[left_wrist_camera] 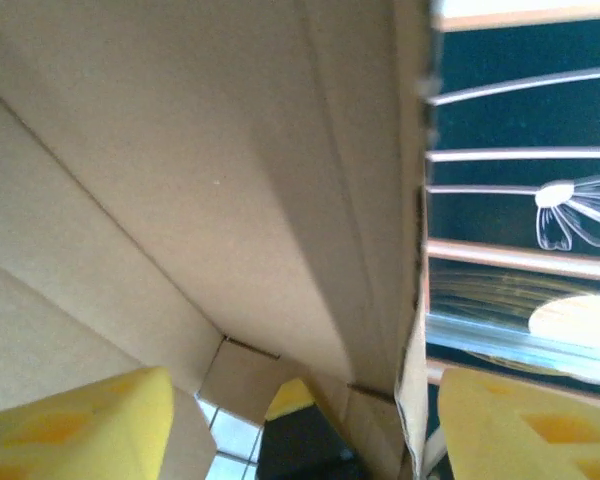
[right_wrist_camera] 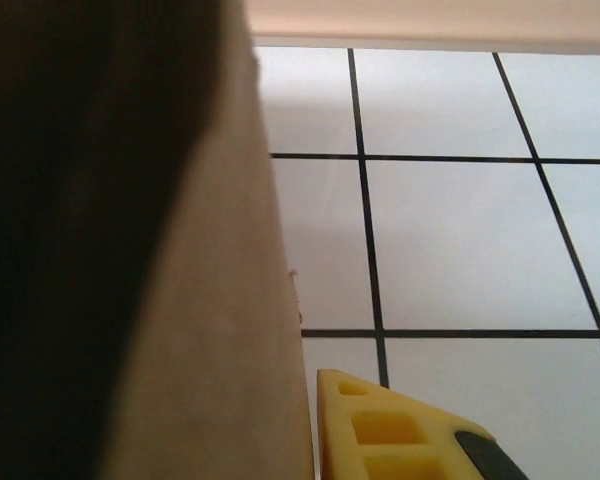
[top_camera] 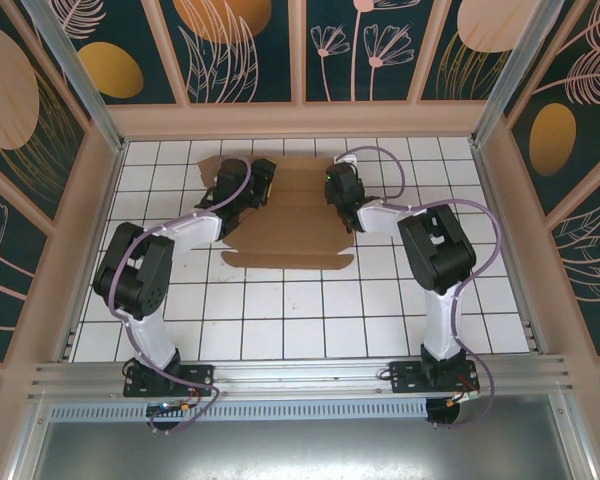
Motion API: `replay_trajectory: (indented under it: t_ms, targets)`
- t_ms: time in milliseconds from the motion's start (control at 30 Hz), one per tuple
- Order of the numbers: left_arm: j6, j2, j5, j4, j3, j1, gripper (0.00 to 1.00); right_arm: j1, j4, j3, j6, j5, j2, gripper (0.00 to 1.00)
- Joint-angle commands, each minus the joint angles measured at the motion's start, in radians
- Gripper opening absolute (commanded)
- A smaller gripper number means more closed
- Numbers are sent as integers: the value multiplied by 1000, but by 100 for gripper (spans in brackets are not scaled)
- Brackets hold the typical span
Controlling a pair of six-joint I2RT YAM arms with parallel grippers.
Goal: Fold the paper box
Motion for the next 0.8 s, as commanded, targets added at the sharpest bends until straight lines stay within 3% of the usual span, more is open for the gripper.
replay_trajectory:
  t_ms: [0, 200, 333, 400, 600, 767]
  targets:
    - [114, -132, 39, -20, -35, 1, 89, -40, -46, -35, -71, -22, -47, 14]
    - [469, -338, 37, -197, -80, 4, 89, -77, -73, -84, -104, -152, -113, 12]
    - [606, -473, -13, -346, -103, 11, 88, -87, -49, -138, -145, -230, -150, 10]
    - [632, -535, -51, -414, -106, 30, 86, -90, -23, -173, -173, -244, -172, 10]
    - [704, -509, 71, -548, -74, 128, 80, -117, 19, -259, -197, -354, -247, 10]
    - [661, -437, 200, -489, -93, 143, 73, -118, 24, -294, -192, -359, -270, 9]
